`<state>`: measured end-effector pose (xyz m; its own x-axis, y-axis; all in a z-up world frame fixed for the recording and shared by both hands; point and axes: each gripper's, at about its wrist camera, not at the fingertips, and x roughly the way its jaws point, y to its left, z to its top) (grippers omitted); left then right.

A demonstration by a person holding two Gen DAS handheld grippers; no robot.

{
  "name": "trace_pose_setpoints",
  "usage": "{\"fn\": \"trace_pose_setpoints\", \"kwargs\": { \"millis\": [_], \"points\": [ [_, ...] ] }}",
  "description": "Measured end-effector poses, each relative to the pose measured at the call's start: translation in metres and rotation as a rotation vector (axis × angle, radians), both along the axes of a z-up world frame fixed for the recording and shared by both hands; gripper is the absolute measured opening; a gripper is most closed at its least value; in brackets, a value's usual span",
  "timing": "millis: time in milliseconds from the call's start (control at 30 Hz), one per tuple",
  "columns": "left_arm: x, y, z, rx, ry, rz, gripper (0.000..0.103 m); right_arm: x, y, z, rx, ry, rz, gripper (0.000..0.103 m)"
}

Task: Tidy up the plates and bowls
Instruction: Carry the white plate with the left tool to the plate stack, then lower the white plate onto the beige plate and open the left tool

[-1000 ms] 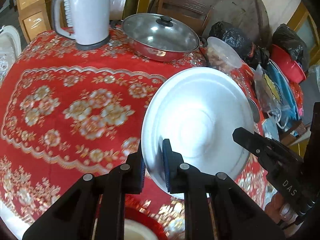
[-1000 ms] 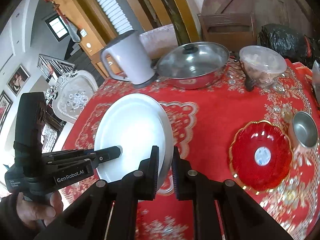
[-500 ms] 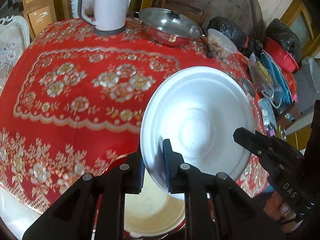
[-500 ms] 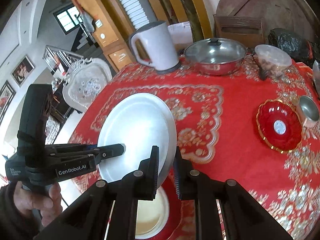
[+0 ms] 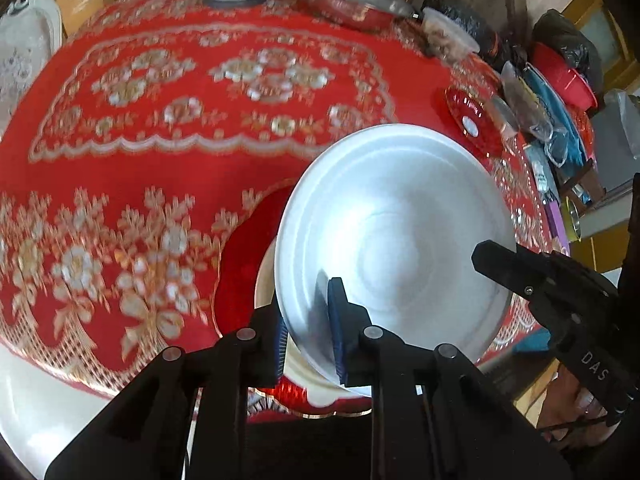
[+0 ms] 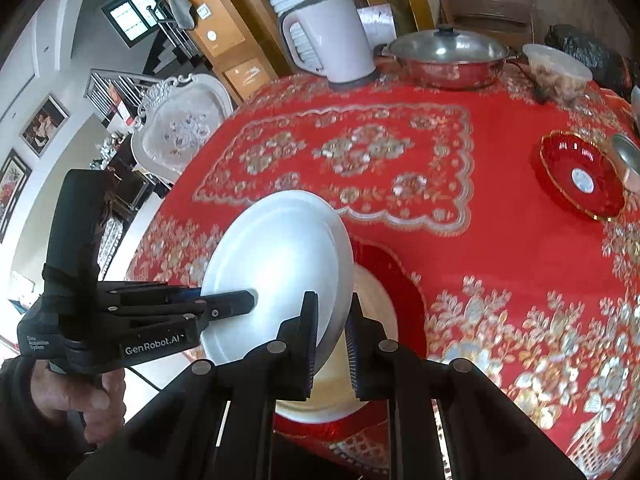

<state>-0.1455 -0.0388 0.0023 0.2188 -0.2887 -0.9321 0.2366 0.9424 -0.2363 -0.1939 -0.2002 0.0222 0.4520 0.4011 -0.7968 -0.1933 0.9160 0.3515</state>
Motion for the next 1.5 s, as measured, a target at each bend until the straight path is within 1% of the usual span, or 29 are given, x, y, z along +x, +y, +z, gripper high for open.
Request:
{"fn": "trace_pose_setpoints", "kwargs": {
  "millis": [267, 400, 567, 800, 1000, 1100, 1267, 1433, 1500],
  "points": [
    [-0.018, 0.004, -0.021, 0.013, 0.034, 0.003, 0.018, -0.011, 0.004, -0.019, -0.003, 0.051, -0.005, 0.015],
    [-0.02, 0.001, -0.023, 0.037, 0.02, -0.005, 0.017, -0.01, 0.001, -0.028, 0.006, 0.077, -0.016, 0.015],
    [-0.018, -0.002, -0.028, 0.054, 0.024, -0.004, 0.017, -0.009, -0.001, -0.037, 0.011, 0.104, -0.022, 0.015],
    [-0.017, -0.006, -0.026, 0.075, -0.004, -0.011, 0.017, -0.009, -0.004, -0.046, 0.01, 0.128, -0.026, 0.015],
    [-0.02, -0.004, -0.013, 0.073, -0.031, -0.009, 0.017, -0.012, -0.003, -0.04, 0.019, 0.111, -0.018, 0.015],
    [-0.022, -0.002, -0.008, 0.063, -0.03, -0.005, 0.017, -0.013, -0.001, -0.04, 0.022, 0.117, -0.01, 0.015],
    [-0.02, -0.004, -0.02, 0.085, 0.016, -0.014, 0.017, -0.011, -0.001, -0.046, 0.026, 0.14, -0.015, 0.015],
    [-0.019, -0.009, -0.025, 0.11, 0.012, -0.027, 0.017, -0.01, -0.002, -0.051, 0.022, 0.152, -0.025, 0.015],
    [-0.019, -0.009, -0.027, 0.106, 0.018, -0.03, 0.017, -0.009, -0.003, -0.054, 0.017, 0.157, -0.03, 0.015]
  ]
}}
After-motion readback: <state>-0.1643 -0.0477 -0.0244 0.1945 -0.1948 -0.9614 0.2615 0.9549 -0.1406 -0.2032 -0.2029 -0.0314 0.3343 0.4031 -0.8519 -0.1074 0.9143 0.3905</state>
